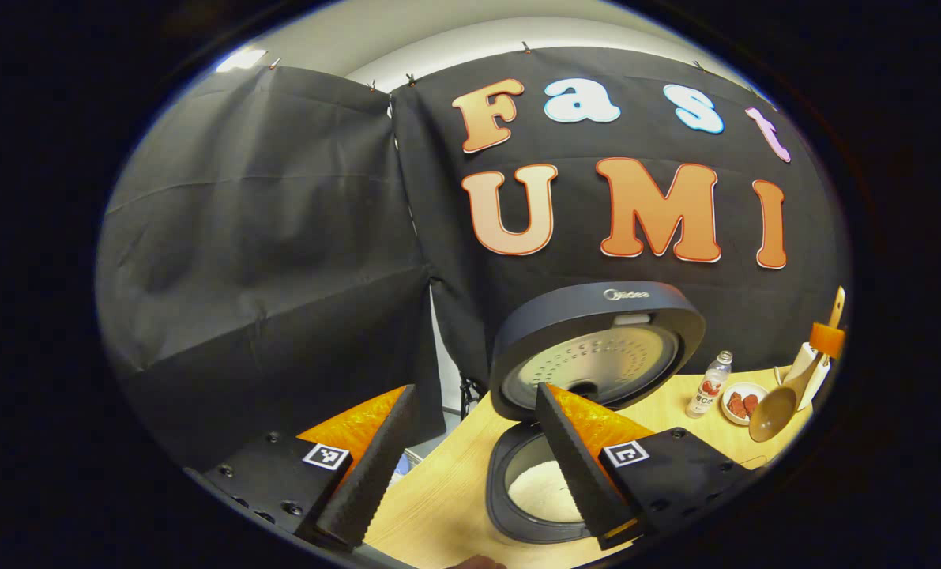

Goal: Close the left gripper, press the button to open the rice cooker; take a wooden spoon from the chopstick holder with the right hand, scoop a spoonful of rice and pour it into the rice cooker, then put the wooden spoon back into the chopstick holder.

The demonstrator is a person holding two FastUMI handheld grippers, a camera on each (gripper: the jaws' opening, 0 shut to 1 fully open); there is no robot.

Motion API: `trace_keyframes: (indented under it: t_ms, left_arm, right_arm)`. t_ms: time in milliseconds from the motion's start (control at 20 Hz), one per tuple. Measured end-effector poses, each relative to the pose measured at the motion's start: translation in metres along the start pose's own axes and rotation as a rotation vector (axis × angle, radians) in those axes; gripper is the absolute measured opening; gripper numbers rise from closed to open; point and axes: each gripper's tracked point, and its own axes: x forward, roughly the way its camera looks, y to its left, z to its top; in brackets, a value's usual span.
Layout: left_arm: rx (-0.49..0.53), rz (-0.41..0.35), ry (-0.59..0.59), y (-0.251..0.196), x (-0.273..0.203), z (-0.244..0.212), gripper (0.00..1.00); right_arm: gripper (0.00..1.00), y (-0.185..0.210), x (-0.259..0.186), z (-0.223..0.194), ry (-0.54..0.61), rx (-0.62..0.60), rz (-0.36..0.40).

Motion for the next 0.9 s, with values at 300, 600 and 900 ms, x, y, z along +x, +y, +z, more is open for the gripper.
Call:
trace_keyframes:
  t_ms: [300,600,900]
  left_arm:
    - [0.026,-0.020,-0.034,-0.038,-0.005,0.025,1.00]
    - [0.051,-0.034,-0.053,-0.067,-0.010,0.044,0.99]
    - [0.040,-0.029,-0.095,-0.081,-0.007,0.076,1.00]
  right_arm:
    - [0.08,-0.131,-0.060,-0.026,0.029,0.086,-0.234]
    - [0.08,-0.198,-0.097,-0.039,0.046,0.128,-0.369]
    - [0.08,-0.230,-0.116,-0.095,0.128,0.179,-0.415]
